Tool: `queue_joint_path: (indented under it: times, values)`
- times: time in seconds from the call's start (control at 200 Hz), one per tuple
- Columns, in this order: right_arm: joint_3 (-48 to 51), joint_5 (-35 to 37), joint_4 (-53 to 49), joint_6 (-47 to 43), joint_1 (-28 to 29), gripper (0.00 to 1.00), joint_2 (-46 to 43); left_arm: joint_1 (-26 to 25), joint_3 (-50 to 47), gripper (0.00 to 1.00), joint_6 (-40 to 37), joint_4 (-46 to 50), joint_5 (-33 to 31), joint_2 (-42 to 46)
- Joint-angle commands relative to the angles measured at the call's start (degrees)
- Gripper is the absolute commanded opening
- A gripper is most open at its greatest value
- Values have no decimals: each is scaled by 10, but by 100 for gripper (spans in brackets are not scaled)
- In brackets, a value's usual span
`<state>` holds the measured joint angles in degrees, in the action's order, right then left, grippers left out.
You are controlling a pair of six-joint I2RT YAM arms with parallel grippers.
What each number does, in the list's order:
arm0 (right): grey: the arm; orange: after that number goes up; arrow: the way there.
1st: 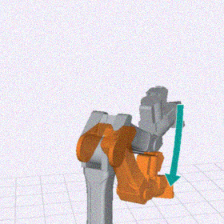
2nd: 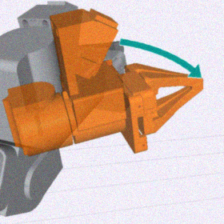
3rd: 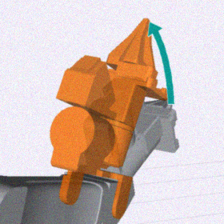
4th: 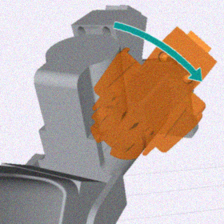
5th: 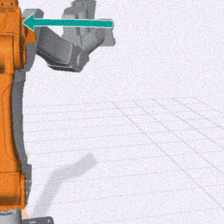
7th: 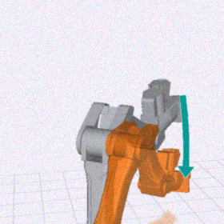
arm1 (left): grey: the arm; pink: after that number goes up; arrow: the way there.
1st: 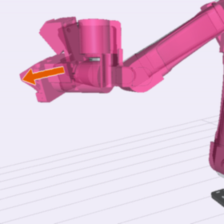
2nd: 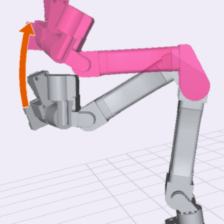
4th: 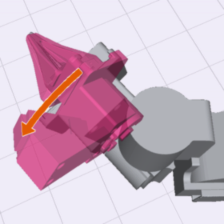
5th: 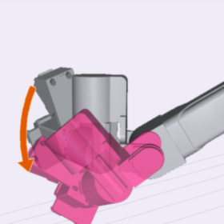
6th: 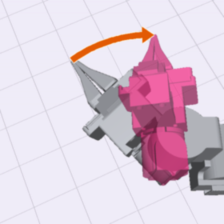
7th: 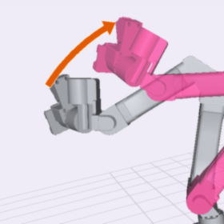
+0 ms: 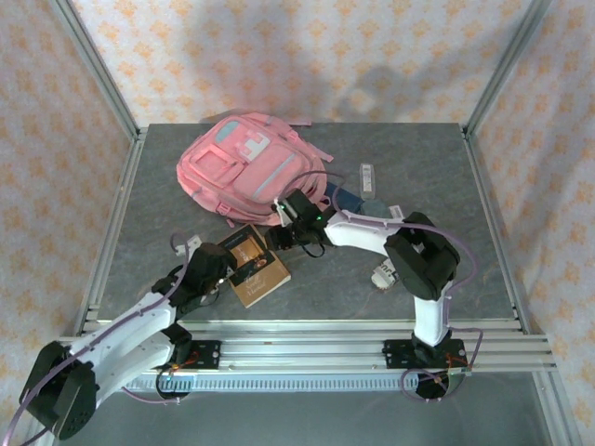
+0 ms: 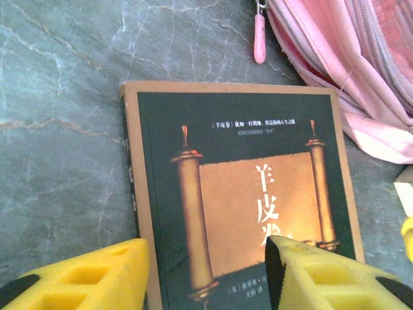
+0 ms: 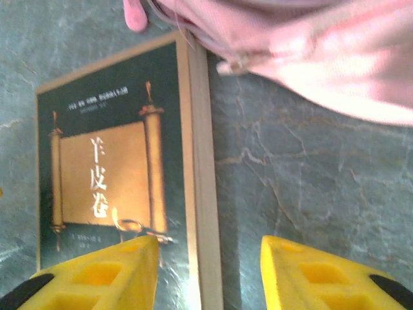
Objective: Pack the student bag
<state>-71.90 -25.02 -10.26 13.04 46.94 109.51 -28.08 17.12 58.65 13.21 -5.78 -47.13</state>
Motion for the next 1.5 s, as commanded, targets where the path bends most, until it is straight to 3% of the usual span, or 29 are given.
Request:
queue_joint_path:
  times: [0.0, 0.175, 0.395, 0.536, 0.751, 1.131, 1.497]
  values:
    - [-26, 7, -5, -3, 3, 45, 26, 2, -25, 53, 30, 28, 28, 20]
    - [-46, 19, -19, -5, 15, 41, 67, 2, -39, 58, 36, -25, 49, -8]
    - [-30, 15, -14, -1, 16, 9, 100, 2, -57, 59, 34, -111, 83, -54]
    - [-5, 1, 8, 8, 16, 1, 101, 1, -86, 57, 17, -241, 142, -77]
    - [25, -31, 43, 29, 17, 0, 105, -2, -103, 53, -15, -361, 180, -41]
    - [34, -41, 62, 44, 19, 0, 101, -6, -140, 37, -11, -385, 155, 69]
    - [34, -42, 63, 47, 19, 0, 103, -21, -148, 46, -11, -393, 122, 64]
